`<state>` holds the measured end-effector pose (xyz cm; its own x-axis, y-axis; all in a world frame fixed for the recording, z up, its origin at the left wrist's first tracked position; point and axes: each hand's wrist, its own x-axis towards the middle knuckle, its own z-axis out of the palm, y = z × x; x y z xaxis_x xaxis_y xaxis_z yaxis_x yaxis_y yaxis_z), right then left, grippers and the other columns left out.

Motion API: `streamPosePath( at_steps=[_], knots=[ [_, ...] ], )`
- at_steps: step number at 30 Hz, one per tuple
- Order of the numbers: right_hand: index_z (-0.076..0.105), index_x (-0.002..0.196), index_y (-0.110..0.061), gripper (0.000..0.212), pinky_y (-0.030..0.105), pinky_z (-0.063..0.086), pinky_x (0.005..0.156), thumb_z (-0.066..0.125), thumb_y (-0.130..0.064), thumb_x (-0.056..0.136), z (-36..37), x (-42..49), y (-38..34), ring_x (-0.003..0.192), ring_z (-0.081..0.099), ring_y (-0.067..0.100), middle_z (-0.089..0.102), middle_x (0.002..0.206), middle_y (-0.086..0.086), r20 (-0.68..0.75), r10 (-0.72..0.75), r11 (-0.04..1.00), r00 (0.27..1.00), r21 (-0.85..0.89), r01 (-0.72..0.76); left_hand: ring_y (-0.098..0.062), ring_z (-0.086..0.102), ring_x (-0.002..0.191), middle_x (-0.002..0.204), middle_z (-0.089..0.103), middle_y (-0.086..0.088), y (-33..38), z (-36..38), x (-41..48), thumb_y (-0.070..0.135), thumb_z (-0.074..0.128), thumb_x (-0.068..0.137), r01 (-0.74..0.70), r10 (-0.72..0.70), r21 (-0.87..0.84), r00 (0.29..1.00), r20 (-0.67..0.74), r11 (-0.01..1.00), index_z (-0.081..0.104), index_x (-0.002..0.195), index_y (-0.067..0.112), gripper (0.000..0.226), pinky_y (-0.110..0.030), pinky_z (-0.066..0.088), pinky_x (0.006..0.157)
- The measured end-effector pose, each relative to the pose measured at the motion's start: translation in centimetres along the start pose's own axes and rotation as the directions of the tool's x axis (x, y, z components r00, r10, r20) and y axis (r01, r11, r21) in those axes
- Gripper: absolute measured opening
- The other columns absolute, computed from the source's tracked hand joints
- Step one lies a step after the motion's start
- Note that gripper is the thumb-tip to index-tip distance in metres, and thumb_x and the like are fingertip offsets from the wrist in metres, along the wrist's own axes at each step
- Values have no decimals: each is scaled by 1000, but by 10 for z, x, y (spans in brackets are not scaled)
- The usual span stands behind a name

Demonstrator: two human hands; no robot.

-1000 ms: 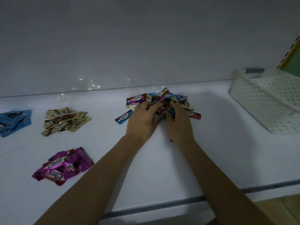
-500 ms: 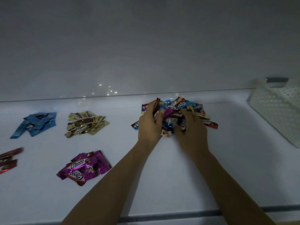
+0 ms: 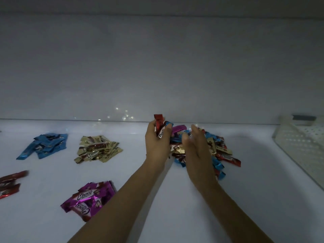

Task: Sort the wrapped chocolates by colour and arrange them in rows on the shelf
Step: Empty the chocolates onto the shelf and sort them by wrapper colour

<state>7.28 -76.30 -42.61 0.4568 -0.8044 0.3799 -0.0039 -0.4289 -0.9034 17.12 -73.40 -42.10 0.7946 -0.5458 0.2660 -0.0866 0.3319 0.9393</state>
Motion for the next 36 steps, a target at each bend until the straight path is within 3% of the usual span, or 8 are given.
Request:
streamPosePath(
  at_steps=[3,6,9,16,25,30,33,36],
  knots=[
    [57,123,-18,48,33,53,88,45,-54,93,20,10,-22,104,64,15,64,117,4,135,355,802,925,464,-376,-8,70,78,96,66,-5,17,-6,-7,11,56,96,24,-21,-75,999,38,997,55,117,10,20,-19,55,67],
    [63,117,-8,40,35,51,91,53,-39,94,39,7,-43,103,66,21,69,111,11,259,481,431,838,762,-483,-15,70,89,98,68,-5,23,-15,-14,15,60,95,-13,12,-26,1000,-15,1000,58,114,14,20,-33,58,81],
    [63,120,-5,37,34,49,94,51,-31,96,60,-7,-61,104,65,21,70,107,10,323,468,299,822,818,-492,-16,69,93,97,69,-2,27,-33,-17,18,60,94,-42,44,26,995,-94,999,61,107,20,13,-41,56,89],
    [60,127,-16,35,33,52,85,47,-33,98,117,-35,-95,98,67,18,71,104,4,479,398,141,783,811,-568,-13,67,92,97,69,-2,62,-102,-28,19,61,94,-110,126,76,959,-252,991,61,108,13,15,-28,55,84],
    [63,120,-19,32,34,52,72,44,-33,100,216,-69,-145,97,66,22,70,107,6,622,337,313,707,634,-707,-18,69,87,96,70,-10,94,-227,-31,20,60,95,-146,137,20,851,-507,989,63,107,7,18,-28,57,77],
    [60,120,-14,36,39,50,95,41,-38,100,257,-77,-144,95,70,19,72,105,6,657,342,465,672,503,-729,-18,68,78,87,68,-3,94,-282,-48,22,61,94,-94,149,127,821,-550,987,63,100,18,7,-34,58,71],
    [60,101,-14,28,27,52,72,39,-33,102,269,-71,-138,71,68,12,72,88,5,610,431,557,665,400,-728,-18,64,65,78,61,-16,84,-306,-59,21,60,95,-43,86,89,826,-557,995,60,95,17,4,-29,54,53],
    [55,94,-11,20,25,49,58,39,-19,101,279,-65,-122,62,60,14,66,76,4,589,525,648,615,192,-737,-18,62,67,79,60,-19,73,-316,-63,16,58,96,-31,48,39,832,-552,999,59,99,10,7,-24,54,53]
  ],
)
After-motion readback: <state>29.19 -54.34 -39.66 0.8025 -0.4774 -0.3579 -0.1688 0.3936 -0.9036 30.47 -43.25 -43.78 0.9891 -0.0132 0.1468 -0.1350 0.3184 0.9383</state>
